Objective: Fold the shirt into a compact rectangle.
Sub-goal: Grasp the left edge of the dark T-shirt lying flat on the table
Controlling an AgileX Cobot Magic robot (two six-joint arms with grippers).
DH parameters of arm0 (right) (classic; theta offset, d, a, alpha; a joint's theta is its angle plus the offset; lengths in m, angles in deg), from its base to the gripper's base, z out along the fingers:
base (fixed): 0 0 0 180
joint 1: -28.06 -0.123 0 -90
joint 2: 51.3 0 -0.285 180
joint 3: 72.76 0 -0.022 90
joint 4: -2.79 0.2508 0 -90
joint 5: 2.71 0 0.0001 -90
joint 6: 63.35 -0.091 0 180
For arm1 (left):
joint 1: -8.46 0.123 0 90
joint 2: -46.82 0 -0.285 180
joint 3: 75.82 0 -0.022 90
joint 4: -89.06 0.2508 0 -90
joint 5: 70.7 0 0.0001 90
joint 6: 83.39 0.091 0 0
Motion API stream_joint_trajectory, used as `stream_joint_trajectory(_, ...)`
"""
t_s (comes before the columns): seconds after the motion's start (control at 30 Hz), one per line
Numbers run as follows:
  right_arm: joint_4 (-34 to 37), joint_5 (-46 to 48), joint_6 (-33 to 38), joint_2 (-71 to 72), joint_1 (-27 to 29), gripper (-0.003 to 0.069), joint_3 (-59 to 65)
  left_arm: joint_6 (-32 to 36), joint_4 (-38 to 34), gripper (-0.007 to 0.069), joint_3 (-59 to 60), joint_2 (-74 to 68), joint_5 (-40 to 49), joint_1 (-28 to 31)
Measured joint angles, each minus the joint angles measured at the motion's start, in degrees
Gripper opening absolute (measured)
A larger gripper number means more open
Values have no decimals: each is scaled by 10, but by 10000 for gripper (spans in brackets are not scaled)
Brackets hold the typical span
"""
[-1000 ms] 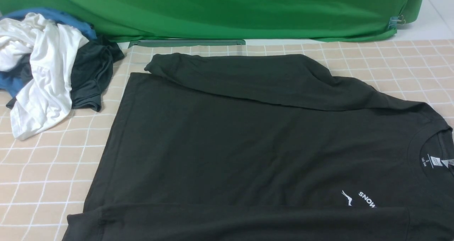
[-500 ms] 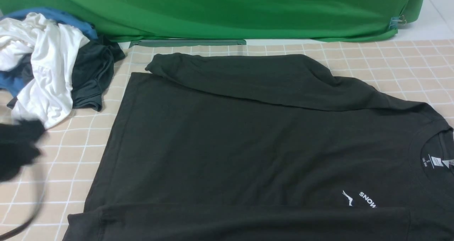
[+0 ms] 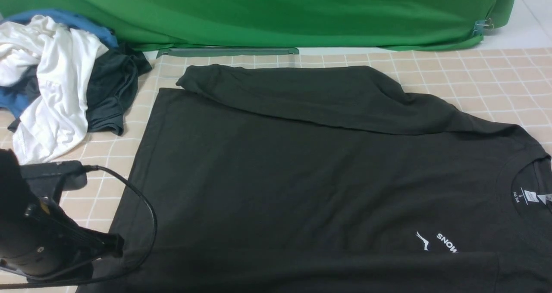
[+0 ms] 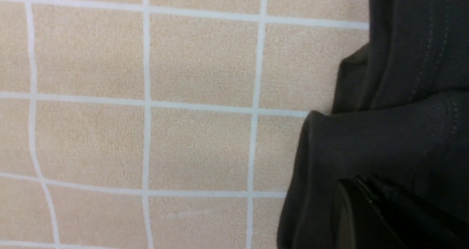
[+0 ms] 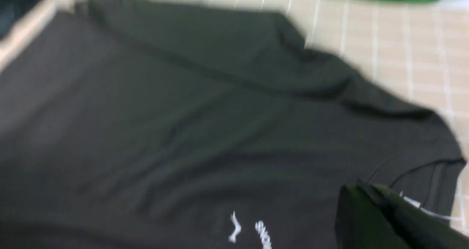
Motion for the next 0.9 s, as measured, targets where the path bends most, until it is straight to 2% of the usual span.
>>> stream_joint_trajectory(0.1, 12, 7, 14, -31, 0, 36, -4, -3, 10, 46, 0, -10, -17, 0)
stream_joint_trajectory(0.17, 27, 11, 28, -50, 0, 36, -5, -4, 20, 90, 0, -19, -43, -1)
stream_joint_trajectory(0.33, 57, 9, 54, -66, 0, 36, -6, -6, 24, 272, 0, -39, -76, -1)
stream_joint_trajectory(0.4, 65, 4, 59, -66, 0, 36, -8, -6, 24, 383, 0, -55, -81, -1)
stream_joint_trajectory(0.43, 66, 4, 59, -66, 0, 36, -8, -6, 24, 383, 0, -55, -81, -1)
stream_joint_trajectory(0.47, 68, 2, 59, -66, 0, 36, -8, -6, 24, 440, 0, -66, -84, -1)
stream_joint_trajectory(0.53, 72, 2, 60, -66, 0, 36, -8, -6, 24, 500, 0, -79, -85, -1)
stream_joint_trajectory(0.6, 73, 2, 60, -66, 0, 36, -8, -6, 24, 523, 0, -89, -87, -1)
stream_joint_trajectory(0.67, 74, 0, 60, -66, 0, 36, -8, -6, 24, 521, -2, -93, -85, -1)
stream_joint_trajectory(0.73, 75, -2, 61, -66, 0, 36, -8, -5, 20, 461, -5, -101, -78, -1)
stream_joint_trajectory(0.8, 75, -2, 61, -66, 0, 36, -8, -1, 11, 369, -7, -102, -74, -2)
stream_joint_trajectory(0.87, 76, -2, 61, -66, 0, 36, -8, 3, 0, 195, -9, -102, -65, -4)
stream_joint_trajectory(0.9, 76, -2, 61, -66, 0, 36, -8, 5, 0, 137, -9, -100, -60, -4)
